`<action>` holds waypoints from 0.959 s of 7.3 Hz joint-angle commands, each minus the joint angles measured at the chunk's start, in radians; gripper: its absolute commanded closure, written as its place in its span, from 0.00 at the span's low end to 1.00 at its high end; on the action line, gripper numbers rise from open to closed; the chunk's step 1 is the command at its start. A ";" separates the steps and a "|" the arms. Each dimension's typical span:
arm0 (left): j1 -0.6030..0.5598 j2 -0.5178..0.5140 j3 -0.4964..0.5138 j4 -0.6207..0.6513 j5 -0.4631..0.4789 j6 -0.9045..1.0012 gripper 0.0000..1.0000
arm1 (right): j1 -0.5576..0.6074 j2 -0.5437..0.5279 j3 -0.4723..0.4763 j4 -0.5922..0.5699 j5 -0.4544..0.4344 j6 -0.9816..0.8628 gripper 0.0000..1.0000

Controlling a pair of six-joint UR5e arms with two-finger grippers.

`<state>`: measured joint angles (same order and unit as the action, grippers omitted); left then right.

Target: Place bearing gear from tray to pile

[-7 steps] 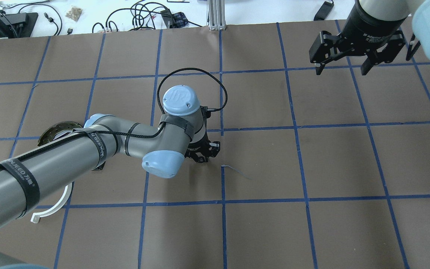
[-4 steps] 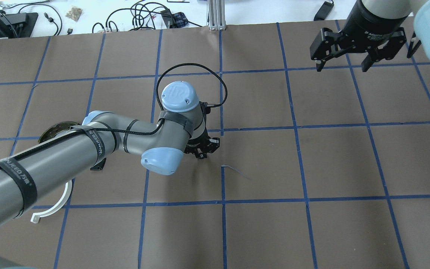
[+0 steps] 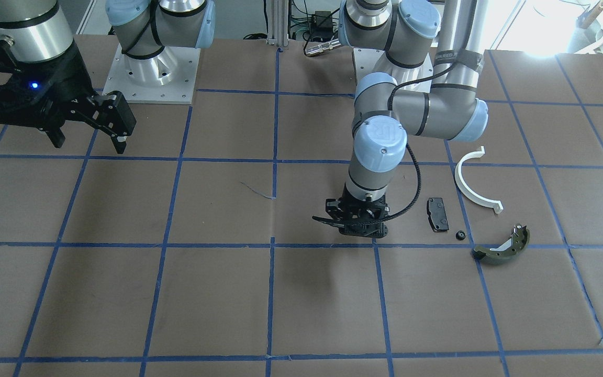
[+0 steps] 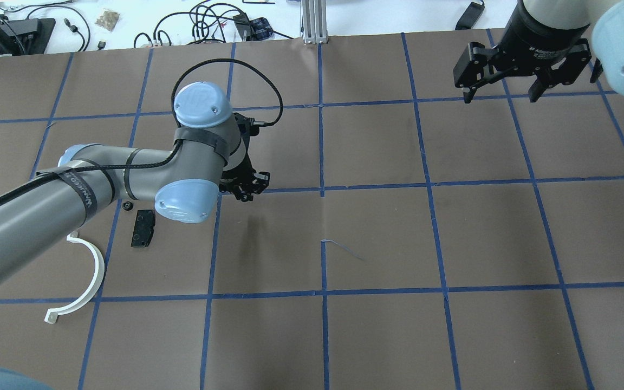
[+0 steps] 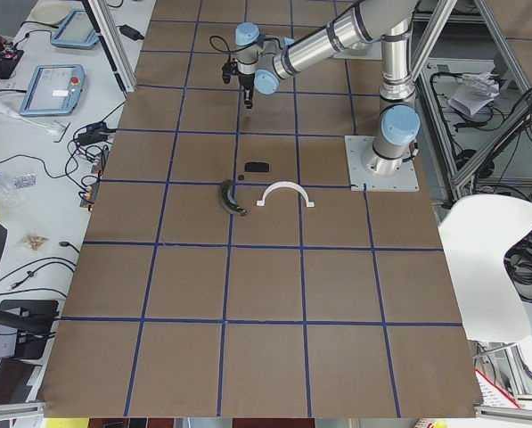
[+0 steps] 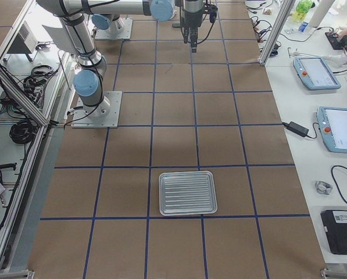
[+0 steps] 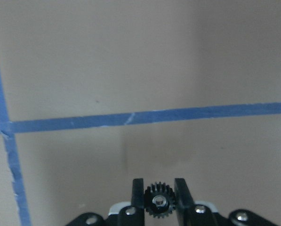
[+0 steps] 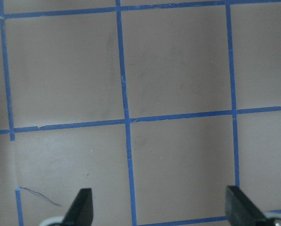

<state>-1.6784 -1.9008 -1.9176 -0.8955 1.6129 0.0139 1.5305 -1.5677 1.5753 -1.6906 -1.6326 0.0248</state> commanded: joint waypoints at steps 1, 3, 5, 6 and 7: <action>0.168 0.032 -0.003 -0.054 0.042 0.290 1.00 | 0.000 -0.004 0.012 -0.014 -0.039 -0.003 0.00; 0.346 0.057 -0.036 -0.063 0.041 0.600 1.00 | 0.029 -0.020 0.006 0.060 -0.001 0.006 0.00; 0.489 0.051 -0.092 -0.040 0.030 0.724 1.00 | 0.071 -0.023 -0.006 0.153 0.014 0.010 0.00; 0.499 0.030 -0.098 -0.017 0.039 0.706 1.00 | 0.086 -0.021 -0.012 0.166 0.022 0.007 0.00; 0.500 0.035 -0.106 -0.011 0.035 0.687 1.00 | 0.088 -0.018 -0.030 0.176 0.028 0.003 0.00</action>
<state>-1.1931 -1.8621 -2.0116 -0.9212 1.6480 0.7123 1.6084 -1.5883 1.5613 -1.5344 -1.6116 0.0317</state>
